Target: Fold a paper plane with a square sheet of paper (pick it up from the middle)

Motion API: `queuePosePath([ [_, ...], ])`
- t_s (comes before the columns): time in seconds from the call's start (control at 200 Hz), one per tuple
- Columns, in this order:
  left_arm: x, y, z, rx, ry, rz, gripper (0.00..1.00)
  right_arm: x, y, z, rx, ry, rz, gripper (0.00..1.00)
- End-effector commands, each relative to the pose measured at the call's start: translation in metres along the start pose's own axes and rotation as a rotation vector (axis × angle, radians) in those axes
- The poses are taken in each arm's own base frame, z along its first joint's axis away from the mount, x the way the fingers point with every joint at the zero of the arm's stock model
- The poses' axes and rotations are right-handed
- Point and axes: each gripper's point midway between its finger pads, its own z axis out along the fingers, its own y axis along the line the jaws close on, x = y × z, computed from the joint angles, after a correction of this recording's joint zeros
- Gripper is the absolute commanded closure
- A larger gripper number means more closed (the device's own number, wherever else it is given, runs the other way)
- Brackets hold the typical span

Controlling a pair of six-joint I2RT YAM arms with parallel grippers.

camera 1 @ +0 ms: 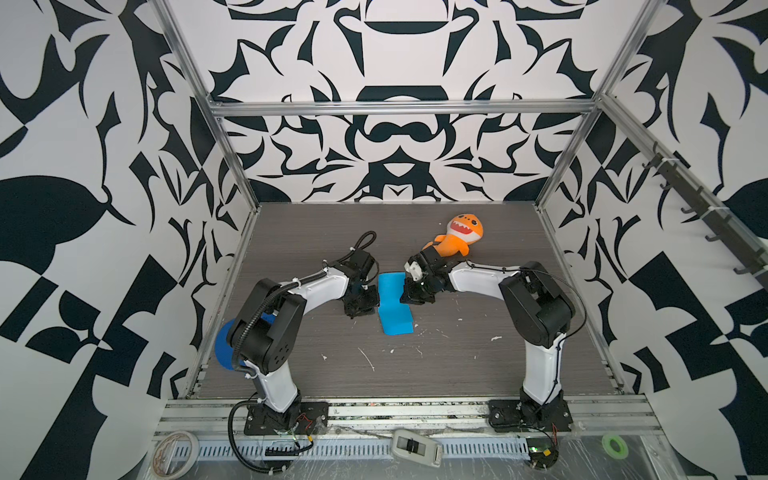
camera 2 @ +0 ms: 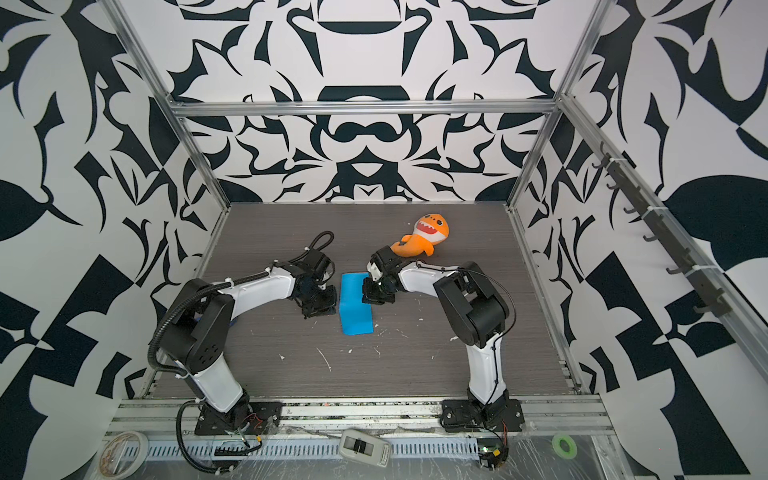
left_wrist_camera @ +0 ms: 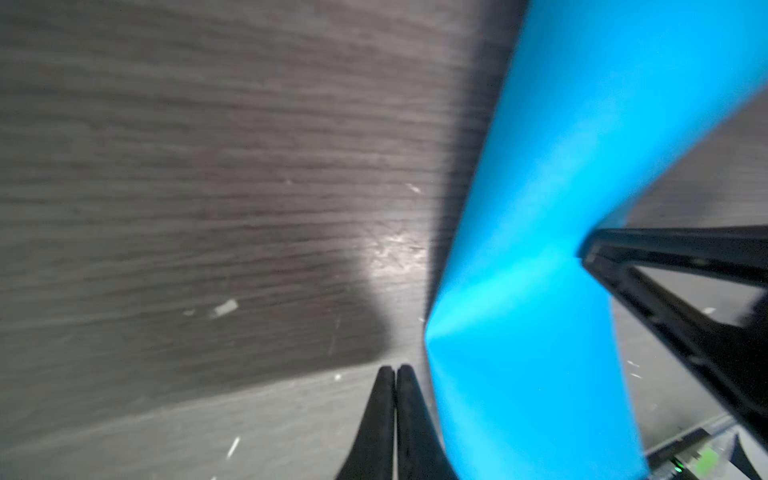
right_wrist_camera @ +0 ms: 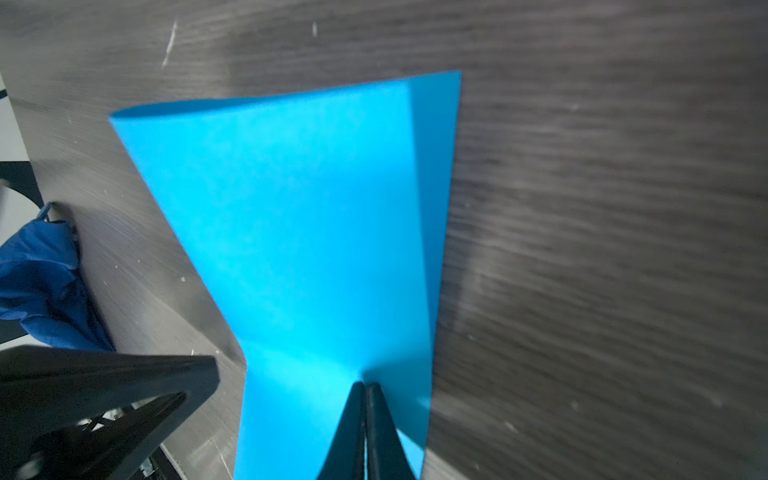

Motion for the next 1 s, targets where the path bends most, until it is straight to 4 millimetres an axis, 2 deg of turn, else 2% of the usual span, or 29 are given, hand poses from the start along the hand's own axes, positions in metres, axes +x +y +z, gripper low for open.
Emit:
queuePosePath([
  [0.0, -0.008, -0.025, -0.013, 0.105, -0.026, 0.003, 0.91, 0.038, -0.068, 0.022, 0.244, 0.107, 0.072, 0.9],
  [0.065, -0.005, -0.032, -0.004, 0.144, 0.002, -0.013, 0.91, 0.038, -0.067, 0.022, 0.244, 0.109, 0.071, 0.9],
  [0.195, 0.006, -0.032, 0.014, 0.136, 0.05, -0.03, 0.91, 0.039, -0.068, 0.023, 0.246, 0.111, 0.076, 0.9],
  [0.405, 0.023, -0.003, 0.03, 0.031, 0.101, -0.069, 0.91, 0.041, -0.07, 0.025, 0.25, 0.117, 0.079, 0.9],
  [0.605, 0.048, 0.034, 0.026, -0.089, 0.114, -0.123, 0.91, 0.04, -0.071, 0.024, 0.257, 0.117, 0.079, 0.91],
  [0.725, 0.061, 0.044, 0.017, -0.095, 0.105, -0.143, 0.91, 0.039, -0.072, 0.023, 0.263, 0.114, 0.077, 0.91],
  [0.8, 0.056, 0.036, 0.008, -0.065, 0.077, -0.133, 0.9, 0.039, -0.072, 0.024, 0.266, 0.116, 0.074, 0.91],
  [0.995, 0.024, -0.021, -0.015, 0.168, -0.03, -0.099, 0.89, 0.038, -0.073, 0.022, 0.278, 0.11, 0.073, 0.91],
])
